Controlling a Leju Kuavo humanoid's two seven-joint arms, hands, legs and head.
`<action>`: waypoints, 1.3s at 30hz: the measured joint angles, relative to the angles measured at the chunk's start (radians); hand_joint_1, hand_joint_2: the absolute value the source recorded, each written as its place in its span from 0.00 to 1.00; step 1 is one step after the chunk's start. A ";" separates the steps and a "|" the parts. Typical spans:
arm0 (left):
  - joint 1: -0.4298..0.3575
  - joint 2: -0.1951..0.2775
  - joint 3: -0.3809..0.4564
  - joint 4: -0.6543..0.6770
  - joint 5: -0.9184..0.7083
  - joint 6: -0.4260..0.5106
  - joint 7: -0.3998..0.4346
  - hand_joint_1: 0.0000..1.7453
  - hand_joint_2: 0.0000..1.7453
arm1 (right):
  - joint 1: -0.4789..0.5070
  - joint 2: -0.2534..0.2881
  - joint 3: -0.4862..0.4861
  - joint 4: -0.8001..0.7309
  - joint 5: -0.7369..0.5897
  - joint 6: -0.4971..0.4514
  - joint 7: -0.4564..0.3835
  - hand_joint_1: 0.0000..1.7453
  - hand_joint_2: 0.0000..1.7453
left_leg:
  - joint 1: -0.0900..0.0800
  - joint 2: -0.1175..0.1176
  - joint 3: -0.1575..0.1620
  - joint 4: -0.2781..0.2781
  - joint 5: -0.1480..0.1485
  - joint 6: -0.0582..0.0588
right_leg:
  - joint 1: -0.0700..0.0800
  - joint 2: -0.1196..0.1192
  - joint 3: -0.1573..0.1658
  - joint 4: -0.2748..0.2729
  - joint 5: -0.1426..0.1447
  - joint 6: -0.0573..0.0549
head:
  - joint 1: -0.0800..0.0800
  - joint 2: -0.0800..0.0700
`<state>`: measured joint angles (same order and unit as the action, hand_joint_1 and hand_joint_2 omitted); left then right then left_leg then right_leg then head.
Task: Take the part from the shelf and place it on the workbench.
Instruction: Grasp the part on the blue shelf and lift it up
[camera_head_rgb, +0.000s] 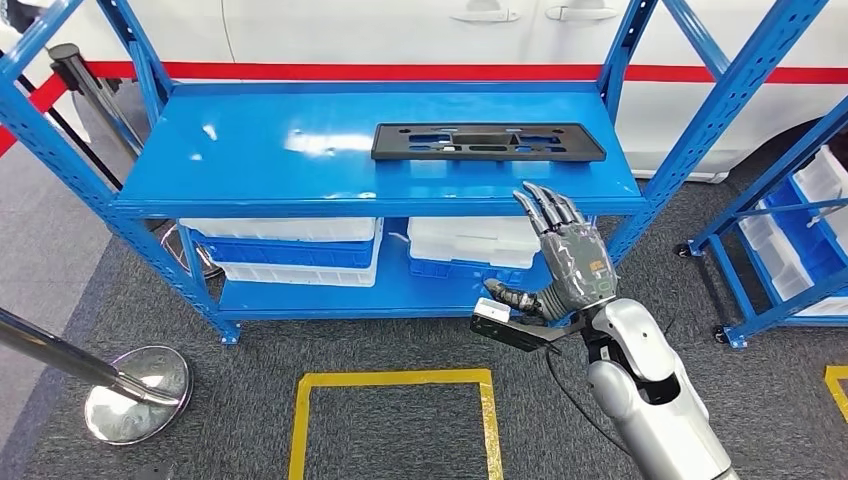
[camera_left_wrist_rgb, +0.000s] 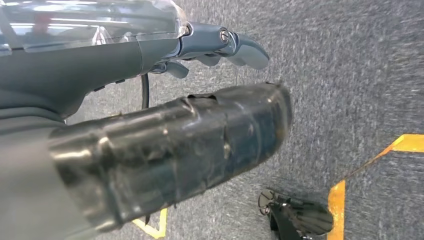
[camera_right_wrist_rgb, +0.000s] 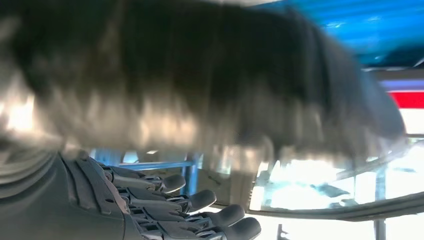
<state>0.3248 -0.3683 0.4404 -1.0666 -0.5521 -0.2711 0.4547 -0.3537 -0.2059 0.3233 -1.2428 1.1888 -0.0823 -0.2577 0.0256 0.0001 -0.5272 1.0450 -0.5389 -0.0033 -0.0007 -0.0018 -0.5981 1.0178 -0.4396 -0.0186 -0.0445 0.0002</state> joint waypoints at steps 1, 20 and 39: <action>-0.001 0.000 0.000 0.000 -0.001 0.000 0.000 0.00 0.00 | 0.000 0.002 0.000 -0.003 0.001 -0.002 0.003 0.00 1.00 | -0.001 0.001 -0.017 0.042 -0.018 -0.001 | -0.001 -0.001 0.016 -0.010 -0.004 -0.007 | 0.000 0.000; 0.008 0.000 -0.015 -0.009 -0.003 0.001 0.000 0.00 0.00 | 0.002 0.053 0.000 0.007 0.062 -0.027 0.037 0.00 1.00 | -0.012 -0.007 -0.017 -0.037 0.061 0.051 | -0.005 0.003 -0.063 0.265 -0.172 0.036 | 0.002 0.000; 0.006 0.002 -0.014 -0.014 -0.036 -0.027 0.000 0.00 0.00 | -0.027 0.071 0.051 0.128 0.176 -0.064 0.040 0.00 1.00 | -0.011 -0.006 -0.118 0.142 -0.035 0.007 | 0.014 0.007 0.058 -0.001 -0.042 -0.031 | 0.005 0.000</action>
<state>0.3304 -0.3658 0.4262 -1.0804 -0.5883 -0.2976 0.4547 -0.3806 -0.1350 0.3741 -1.1150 1.3648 -0.1465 -0.2176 0.0150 -0.0063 -0.6449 1.1874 -0.5737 0.0034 0.0137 0.0056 -0.5398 1.0170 -0.4821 -0.0497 -0.0400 0.0002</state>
